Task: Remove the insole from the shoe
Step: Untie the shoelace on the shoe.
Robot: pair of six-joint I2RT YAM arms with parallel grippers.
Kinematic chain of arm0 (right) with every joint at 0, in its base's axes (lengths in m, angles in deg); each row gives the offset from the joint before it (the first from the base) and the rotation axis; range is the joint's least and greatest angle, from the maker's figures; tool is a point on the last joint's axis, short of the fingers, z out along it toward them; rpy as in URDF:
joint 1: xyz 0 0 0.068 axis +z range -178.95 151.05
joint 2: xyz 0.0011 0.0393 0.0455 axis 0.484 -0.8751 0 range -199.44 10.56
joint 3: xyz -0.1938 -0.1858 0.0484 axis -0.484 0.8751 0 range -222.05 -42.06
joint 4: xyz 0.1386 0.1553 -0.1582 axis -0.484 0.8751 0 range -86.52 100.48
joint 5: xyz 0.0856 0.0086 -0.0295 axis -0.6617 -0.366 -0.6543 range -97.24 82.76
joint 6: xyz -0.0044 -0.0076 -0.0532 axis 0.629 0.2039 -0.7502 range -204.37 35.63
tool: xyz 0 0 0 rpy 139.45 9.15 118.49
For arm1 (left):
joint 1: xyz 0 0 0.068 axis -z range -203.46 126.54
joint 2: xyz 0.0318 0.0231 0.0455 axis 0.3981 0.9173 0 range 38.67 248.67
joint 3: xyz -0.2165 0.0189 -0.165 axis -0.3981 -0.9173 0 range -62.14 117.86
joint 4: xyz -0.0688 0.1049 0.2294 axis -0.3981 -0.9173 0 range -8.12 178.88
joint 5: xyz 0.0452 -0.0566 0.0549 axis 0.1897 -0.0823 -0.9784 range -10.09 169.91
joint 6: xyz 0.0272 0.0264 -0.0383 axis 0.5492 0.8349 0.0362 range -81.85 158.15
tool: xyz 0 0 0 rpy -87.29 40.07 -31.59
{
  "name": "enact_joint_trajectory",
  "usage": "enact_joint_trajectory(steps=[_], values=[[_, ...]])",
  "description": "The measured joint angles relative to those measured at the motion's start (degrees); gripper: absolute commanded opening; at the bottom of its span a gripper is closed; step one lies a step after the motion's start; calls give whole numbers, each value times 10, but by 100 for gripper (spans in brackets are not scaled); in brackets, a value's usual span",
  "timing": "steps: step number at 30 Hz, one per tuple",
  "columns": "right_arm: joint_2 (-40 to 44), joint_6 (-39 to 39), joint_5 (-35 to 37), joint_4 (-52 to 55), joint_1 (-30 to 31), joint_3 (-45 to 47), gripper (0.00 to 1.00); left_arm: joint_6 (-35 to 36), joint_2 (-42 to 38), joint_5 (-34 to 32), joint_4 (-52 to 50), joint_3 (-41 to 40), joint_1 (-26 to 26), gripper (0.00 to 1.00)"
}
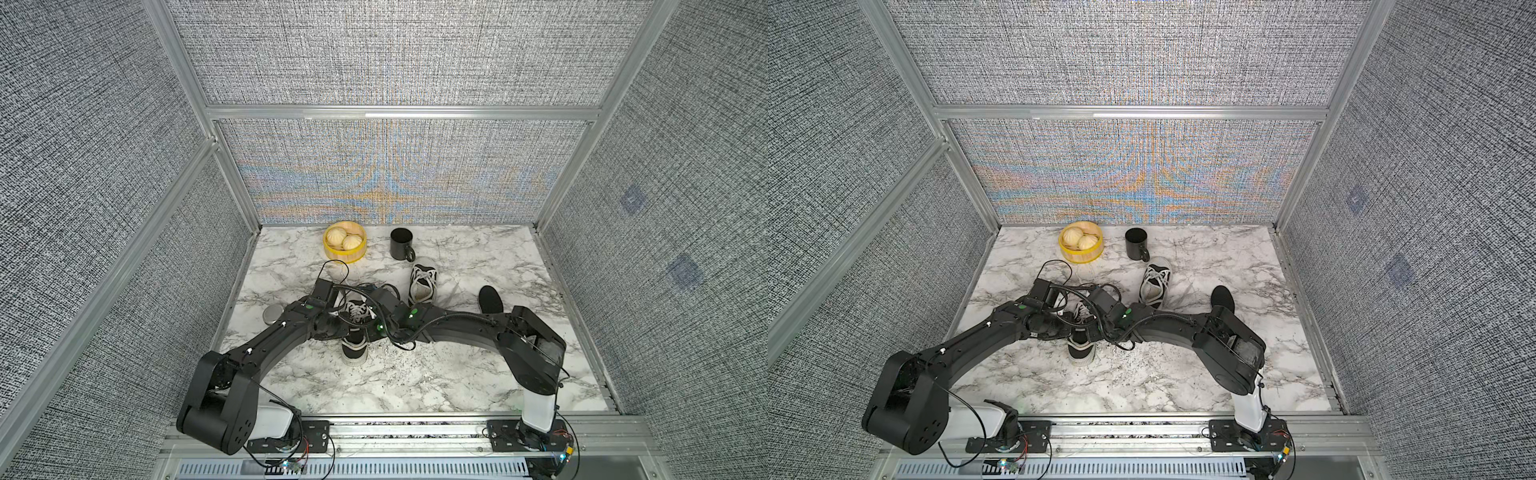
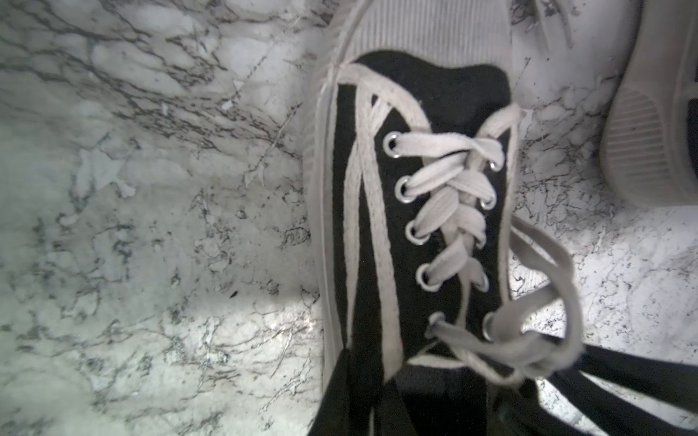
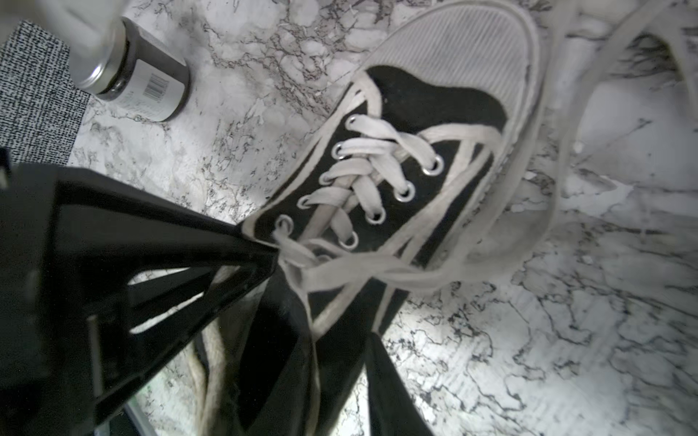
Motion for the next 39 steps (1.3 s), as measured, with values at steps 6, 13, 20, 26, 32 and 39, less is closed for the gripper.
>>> enact_joint_trajectory(steps=[6,13,20,26,32,39], values=[[47,15,12,-17,-29,63,0,-38,-40,20,20,-17,1,0],[78,11,-20,-46,-55,103,0,-96,-58,49,72,-60,1,0],[63,-13,-47,-41,-58,95,0,-96,-51,48,52,-51,1,20],[48,-46,-55,-24,-60,75,0,-30,-97,26,-3,40,23,39],[47,-73,-82,-22,-67,75,0,78,-66,8,-51,84,24,40],[48,-89,-107,-24,-76,78,0,180,-12,37,-63,87,27,41]])
